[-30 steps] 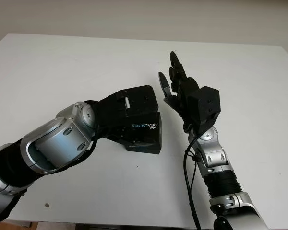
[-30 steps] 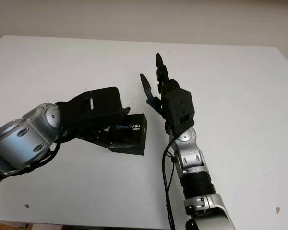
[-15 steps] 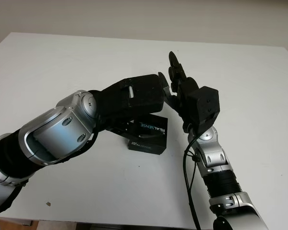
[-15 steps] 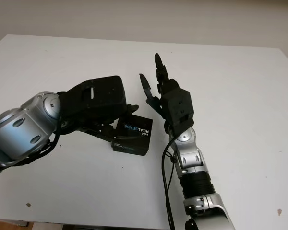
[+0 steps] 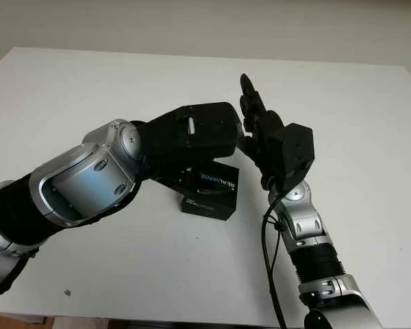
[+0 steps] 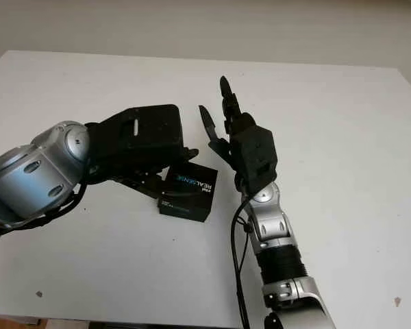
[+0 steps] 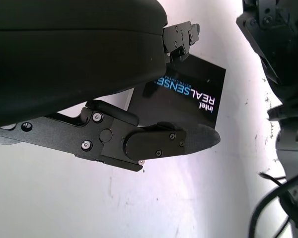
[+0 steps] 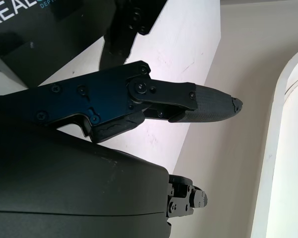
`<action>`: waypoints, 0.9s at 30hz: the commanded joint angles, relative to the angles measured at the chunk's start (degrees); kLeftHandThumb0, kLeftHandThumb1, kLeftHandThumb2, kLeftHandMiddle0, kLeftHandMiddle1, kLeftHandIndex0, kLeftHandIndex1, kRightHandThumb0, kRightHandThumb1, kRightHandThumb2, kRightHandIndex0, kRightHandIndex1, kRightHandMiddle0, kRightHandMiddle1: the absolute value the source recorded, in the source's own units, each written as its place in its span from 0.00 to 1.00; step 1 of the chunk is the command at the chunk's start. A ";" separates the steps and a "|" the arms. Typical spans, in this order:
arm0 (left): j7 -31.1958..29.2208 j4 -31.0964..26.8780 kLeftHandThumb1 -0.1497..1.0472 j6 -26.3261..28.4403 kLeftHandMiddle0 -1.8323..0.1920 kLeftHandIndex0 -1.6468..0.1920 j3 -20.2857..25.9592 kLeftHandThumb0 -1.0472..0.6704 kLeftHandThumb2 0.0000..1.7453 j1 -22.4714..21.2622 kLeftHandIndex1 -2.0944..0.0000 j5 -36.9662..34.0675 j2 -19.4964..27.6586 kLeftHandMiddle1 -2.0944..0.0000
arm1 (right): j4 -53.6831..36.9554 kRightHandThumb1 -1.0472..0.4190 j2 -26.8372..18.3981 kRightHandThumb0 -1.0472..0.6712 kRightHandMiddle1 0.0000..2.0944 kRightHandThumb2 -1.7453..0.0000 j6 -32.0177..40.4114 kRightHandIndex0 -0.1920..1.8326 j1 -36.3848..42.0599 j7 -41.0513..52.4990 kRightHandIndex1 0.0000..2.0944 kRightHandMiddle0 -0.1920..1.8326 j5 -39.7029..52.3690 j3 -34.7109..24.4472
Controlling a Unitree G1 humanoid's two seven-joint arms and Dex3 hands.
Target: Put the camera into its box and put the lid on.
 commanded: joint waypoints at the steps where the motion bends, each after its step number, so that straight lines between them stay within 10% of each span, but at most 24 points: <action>1: -0.65 0.17 1.00 -1.43 1.00 1.00 0.67 0.24 0.26 0.77 1.00 0.41 -0.66 1.00 | 0.16 0.00 -0.57 0.17 0.03 0.71 -0.41 0.07 -0.57 0.29 0.02 0.07 0.28 -0.55; 17: 1.69 -1.07 1.00 5.56 1.00 1.00 9.82 0.25 0.24 9.36 1.00 -2.01 -1.41 1.00 | 0.75 0.00 -2.06 0.16 0.02 0.71 -1.66 0.06 -0.36 2.10 0.02 0.07 1.09 -1.86; 27: 2.56 -1.16 1.00 0.89 1.00 1.00 15.62 0.21 0.28 17.46 1.00 -2.66 0.45 1.00 | 1.63 0.00 -2.41 0.15 0.02 0.71 -2.54 0.06 -0.71 2.44 0.02 0.07 1.21 -2.23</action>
